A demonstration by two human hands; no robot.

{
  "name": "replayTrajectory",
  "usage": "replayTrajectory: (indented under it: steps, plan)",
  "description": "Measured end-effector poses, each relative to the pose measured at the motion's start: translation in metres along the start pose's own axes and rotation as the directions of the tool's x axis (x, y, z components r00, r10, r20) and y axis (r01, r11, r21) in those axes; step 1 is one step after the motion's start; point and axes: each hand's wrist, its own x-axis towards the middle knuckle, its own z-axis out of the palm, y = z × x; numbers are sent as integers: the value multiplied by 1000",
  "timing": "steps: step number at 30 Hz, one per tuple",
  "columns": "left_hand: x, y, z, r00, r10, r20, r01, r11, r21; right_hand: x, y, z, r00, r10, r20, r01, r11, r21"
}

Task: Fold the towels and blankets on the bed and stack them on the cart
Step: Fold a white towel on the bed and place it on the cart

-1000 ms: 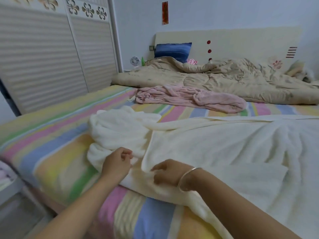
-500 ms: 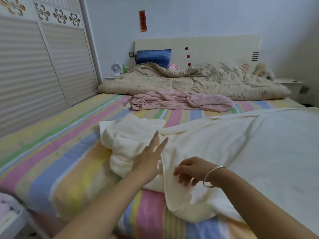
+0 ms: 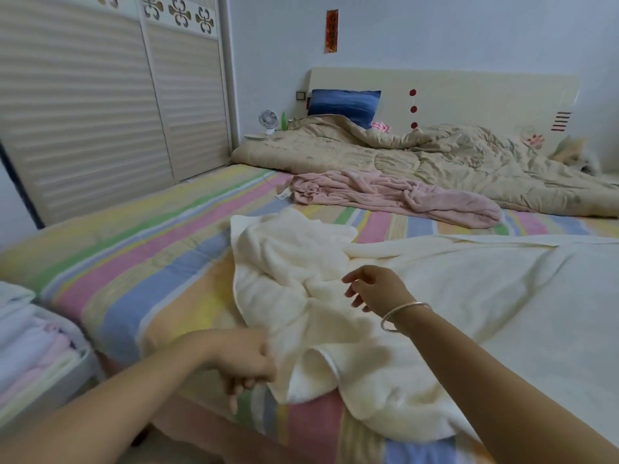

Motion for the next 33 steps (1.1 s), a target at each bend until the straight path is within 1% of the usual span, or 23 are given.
replayTrajectory:
  steps: [1, 2, 3, 4, 5, 7, 8, 9, 10, 12, 14, 16, 18, 19, 21, 23, 24, 25, 27, 29, 30, 31, 33]
  plan:
    - [-7, -11, -1, 999, -45, 14, 46, 996, -76, 7, -4, 12, 1000, -24, 11, 24, 1000, -18]
    - [-10, -21, -4, 997, -71, -42, 65, 989, -134, 12, -7, 21, 998, -56, 15, 56, 997, -55]
    - [-10, -32, -11, 984, -100, -145, 68, 976, -209, 20, -10, 33, 995, -95, 12, 96, 989, -110]
    - [-4, -41, -19, 951, -129, -280, 49, 960, -275, 26, -13, 40, 991, -136, 0, 134, 975, -176]
    - [5, -50, -29, 888, -176, -425, 25, 941, -337, 31, -15, 46, 983, -180, -17, 171, 955, -241]
    - [30, -70, -58, 708, -299, -640, -50, 883, -467, 53, -21, 58, 959, -274, -69, 232, 902, -364]
    - [46, -81, -72, 624, -347, -700, -89, 859, -504, 65, -25, 62, 941, -323, -104, 252, 870, -423]
    - [65, -92, -90, 573, -374, -729, -125, 839, -529, 84, -30, 67, 920, -367, -139, 266, 844, -465]
    - [82, -100, -104, 561, -390, -730, -151, 819, -553, 99, -36, 70, 906, -395, -151, 279, 826, -489]
    - [116, -114, -129, 600, -412, -686, -211, 745, -632, 131, -48, 78, 929, -351, -114, 257, 837, -483]
    - [140, -117, -147, 648, -459, -608, -224, 648, -728, 153, -60, 86, 978, -208, 22, 194, 862, -469]
    - [157, -112, -161, 659, -470, -588, -245, 604, -758, 160, -68, 96, 977, -33, 213, 140, 846, -515]
    - [171, -105, -174, 642, -440, -628, -258, 648, -717, 160, -68, 100, 946, 107, 307, 83, 833, -547]
    - [179, -104, -182, 625, -427, -654, -217, 709, -671, 161, -67, 99, 937, 142, 318, 60, 834, -549]
    - [189, -103, -198, 594, -407, -694, -61, 837, -544, 172, -62, 89, 920, 203, 335, 8, 847, -532]
    - [198, -105, -210, 560, -364, -744, 55, 913, -405, 183, -57, 76, 905, 289, 314, -139, 895, -423]
    - [203, -107, -215, 547, -336, -767, 104, 936, -336, 189, -53, 71, 912, 303, 278, -182, 904, -388]
    - [207, -108, -220, 530, -295, -795, 141, 955, -260, 196, -47, 69, 929, 288, 230, -179, 898, -403]
    - [217, -111, -231, 519, -212, -828, 179, 974, -138, 214, -35, 70, 977, 204, 66, -151, 873, -464]
    - [229, -114, -242, 528, -140, -838, 191, 981, -43, 234, -28, 75, 979, 164, -120, -202, 857, -474]
    - [233, -116, -246, 533, -105, -840, 195, 981, 1, 242, -29, 76, 973, 146, -176, -215, 847, -486]
    - [239, -118, -251, 535, -52, -843, 196, 979, 64, 247, -36, 77, 968, 149, -201, -234, 825, -514]
    - [254, -123, -266, 595, 45, -802, 210, 955, 210, 266, -43, 85, 961, 172, -215, -265, 790, -553]
